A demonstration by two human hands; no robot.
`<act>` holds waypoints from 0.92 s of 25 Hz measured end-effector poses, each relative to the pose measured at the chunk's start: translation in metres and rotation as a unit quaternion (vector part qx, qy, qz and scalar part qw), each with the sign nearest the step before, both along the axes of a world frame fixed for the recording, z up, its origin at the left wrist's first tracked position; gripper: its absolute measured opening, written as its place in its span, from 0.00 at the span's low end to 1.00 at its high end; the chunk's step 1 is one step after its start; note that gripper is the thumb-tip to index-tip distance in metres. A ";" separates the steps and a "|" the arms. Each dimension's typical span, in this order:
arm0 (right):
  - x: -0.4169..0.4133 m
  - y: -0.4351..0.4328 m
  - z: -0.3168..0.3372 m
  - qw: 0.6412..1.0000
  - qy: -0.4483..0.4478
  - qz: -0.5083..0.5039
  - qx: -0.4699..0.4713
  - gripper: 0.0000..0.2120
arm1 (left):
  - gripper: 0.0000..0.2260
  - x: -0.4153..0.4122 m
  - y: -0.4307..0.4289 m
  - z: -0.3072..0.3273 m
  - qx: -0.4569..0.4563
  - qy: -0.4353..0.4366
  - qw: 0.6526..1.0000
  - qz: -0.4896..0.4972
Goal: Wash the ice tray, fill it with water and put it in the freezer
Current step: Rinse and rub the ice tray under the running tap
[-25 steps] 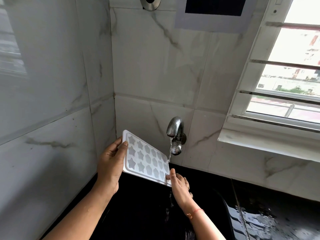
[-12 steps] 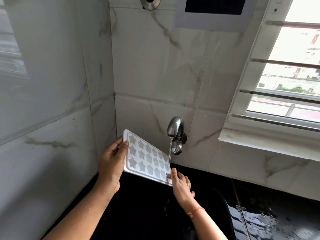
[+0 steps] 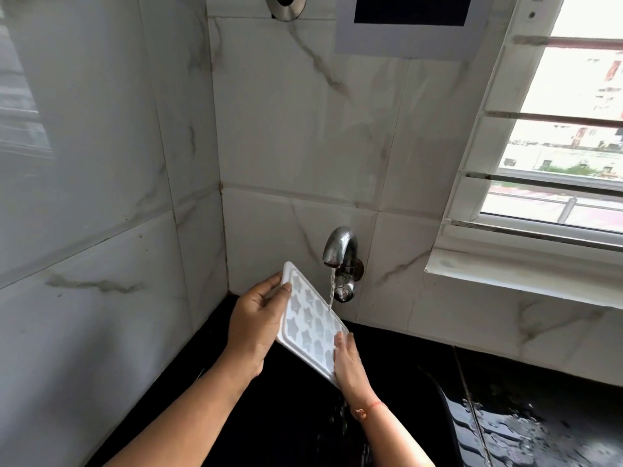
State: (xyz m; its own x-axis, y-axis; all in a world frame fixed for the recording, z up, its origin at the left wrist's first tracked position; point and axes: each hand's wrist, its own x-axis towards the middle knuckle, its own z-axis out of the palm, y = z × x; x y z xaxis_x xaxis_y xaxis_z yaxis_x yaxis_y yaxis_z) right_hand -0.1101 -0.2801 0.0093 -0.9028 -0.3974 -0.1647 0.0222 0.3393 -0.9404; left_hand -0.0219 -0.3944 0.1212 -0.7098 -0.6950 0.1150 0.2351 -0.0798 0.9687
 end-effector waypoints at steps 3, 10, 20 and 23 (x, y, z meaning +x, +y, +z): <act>0.002 -0.011 -0.003 1.000 0.012 -0.007 0.007 0.27 | 0.08 -0.013 0.009 0.000 -0.031 -0.031 0.999 -0.010; 0.008 -0.034 0.029 0.985 0.052 0.031 -0.164 0.37 | 0.14 -0.042 0.020 -0.016 -0.148 -0.177 0.972 -0.044; -0.005 0.006 -0.026 0.996 -0.046 -0.019 -0.076 0.29 | 0.23 -0.051 0.019 -0.008 -0.123 -0.149 0.979 -0.064; -0.013 -0.012 -0.023 0.995 -0.074 -0.027 -0.068 0.38 | 0.21 -0.052 0.023 -0.017 -0.123 -0.179 0.974 -0.063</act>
State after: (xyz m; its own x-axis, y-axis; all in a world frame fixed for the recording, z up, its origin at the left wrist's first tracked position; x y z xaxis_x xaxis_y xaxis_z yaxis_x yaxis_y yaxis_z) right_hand -0.1232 -0.2919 -0.0132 -0.8937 -0.3757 -0.2453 0.1785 0.2038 -0.9626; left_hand -0.0739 -0.3714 0.1046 -0.8129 -0.5824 -0.0032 -0.1180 0.1593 0.9802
